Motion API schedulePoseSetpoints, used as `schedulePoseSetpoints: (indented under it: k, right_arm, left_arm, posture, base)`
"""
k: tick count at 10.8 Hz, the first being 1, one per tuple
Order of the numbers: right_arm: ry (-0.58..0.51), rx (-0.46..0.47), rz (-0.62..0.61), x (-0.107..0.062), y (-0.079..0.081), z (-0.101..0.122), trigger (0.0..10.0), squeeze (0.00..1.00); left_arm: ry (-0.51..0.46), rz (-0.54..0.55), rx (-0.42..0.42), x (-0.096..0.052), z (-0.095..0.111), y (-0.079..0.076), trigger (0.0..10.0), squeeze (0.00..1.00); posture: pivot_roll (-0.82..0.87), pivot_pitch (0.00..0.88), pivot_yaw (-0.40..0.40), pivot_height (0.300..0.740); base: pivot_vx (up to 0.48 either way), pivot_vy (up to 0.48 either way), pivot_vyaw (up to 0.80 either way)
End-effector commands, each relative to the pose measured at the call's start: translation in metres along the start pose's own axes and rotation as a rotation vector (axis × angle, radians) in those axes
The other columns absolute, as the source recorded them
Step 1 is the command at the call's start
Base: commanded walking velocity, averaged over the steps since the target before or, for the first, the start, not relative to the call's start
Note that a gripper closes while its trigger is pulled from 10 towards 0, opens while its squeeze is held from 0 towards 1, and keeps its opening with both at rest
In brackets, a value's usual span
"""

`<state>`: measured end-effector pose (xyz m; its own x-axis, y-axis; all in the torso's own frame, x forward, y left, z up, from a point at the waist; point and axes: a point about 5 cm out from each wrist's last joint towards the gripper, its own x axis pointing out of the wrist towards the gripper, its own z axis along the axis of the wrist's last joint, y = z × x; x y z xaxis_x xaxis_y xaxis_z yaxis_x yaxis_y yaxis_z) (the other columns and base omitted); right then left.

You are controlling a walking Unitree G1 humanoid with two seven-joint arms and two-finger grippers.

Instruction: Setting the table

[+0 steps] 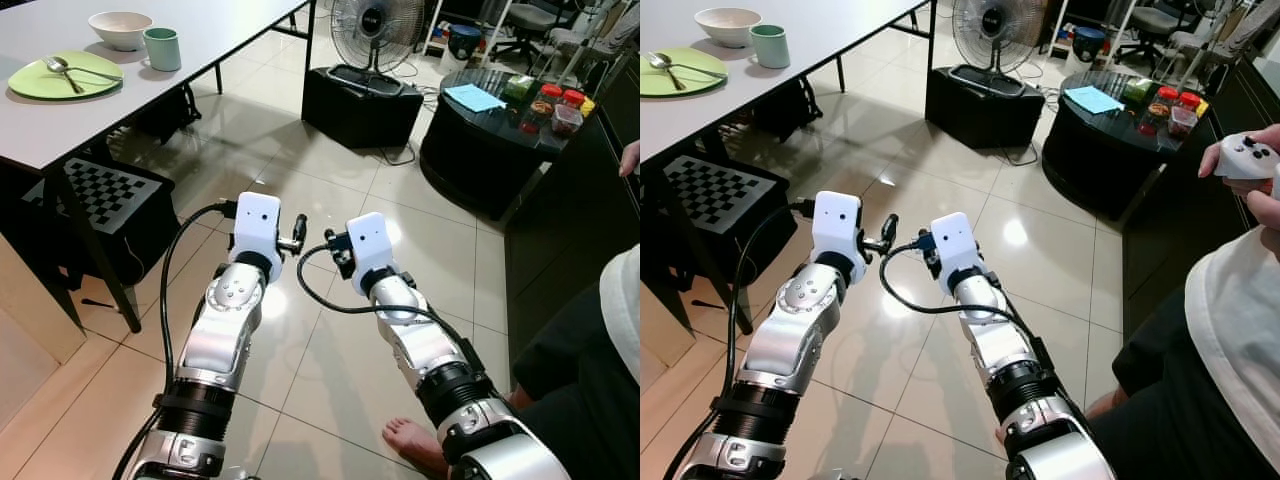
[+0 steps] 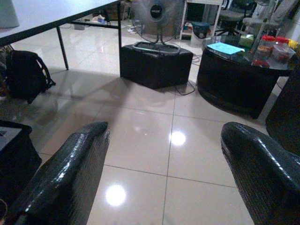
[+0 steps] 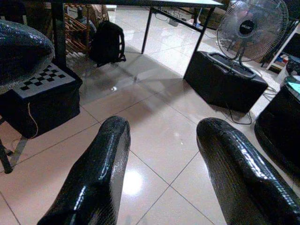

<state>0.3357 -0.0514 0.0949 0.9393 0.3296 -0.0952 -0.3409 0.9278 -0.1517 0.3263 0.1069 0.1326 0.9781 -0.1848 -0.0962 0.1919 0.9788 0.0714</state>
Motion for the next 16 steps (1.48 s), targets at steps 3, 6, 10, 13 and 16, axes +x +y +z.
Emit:
schedulePoseSetpoints:
  k: [3, 6, 10, 13, 16]
  right_arm:
    - [0.007, -0.011, -0.006, 0.001, -0.0033, -0.0003, 10.0, 0.0]
    - [0.019, -0.006, 0.031, 0.0012, -0.0012, -0.003, 10.0, 0.0]
    - [0.007, 0.006, 0.047, 0.0015, 0.0003, -0.0018, 10.0, 0.0]
    - [0.004, 0.011, 0.044, 0.0009, 0.0006, -0.0023, 10.0, 0.0]
    - [0.005, 0.01, 0.038, 0.0007, -0.0004, -0.0029, 10.0, 0.0]
  left_arm:
    - [-0.01, -0.019, 0.007, 0.0009, 0.002, -0.0057, 10.0, 0.0]
    - [-0.032, -0.013, 0.008, -0.002, 0.0019, -0.0022, 10.0, 0.0]
    - [-0.047, -0.009, 0.01, -0.0027, 0.0031, -0.0005, 10.0, 0.0]
    - [-0.032, -0.009, 0.006, -0.0023, 0.0025, -0.0001, 10.0, 0.0]
    - [-0.046, -0.014, 0.02, -0.0022, 0.0038, -0.0005, 10.0, 0.0]
  posture:
    - [0.21, 0.0, -0.12, 0.74]
    - [0.23, 0.0, -0.149, 0.74]
    - [0.23, 0.0, -0.141, 0.74]
    - [0.22, 0.0, -0.134, 0.74]
    - [0.22, 0.0, -0.133, 0.74]
  base:
    - [0.0, 0.0, 0.0]
    - [0.0, 0.0, 0.0]
    - [0.0, 0.0, 0.0]
    - [0.0, 0.0, 0.0]
    - [0.0, 0.0, 0.0]
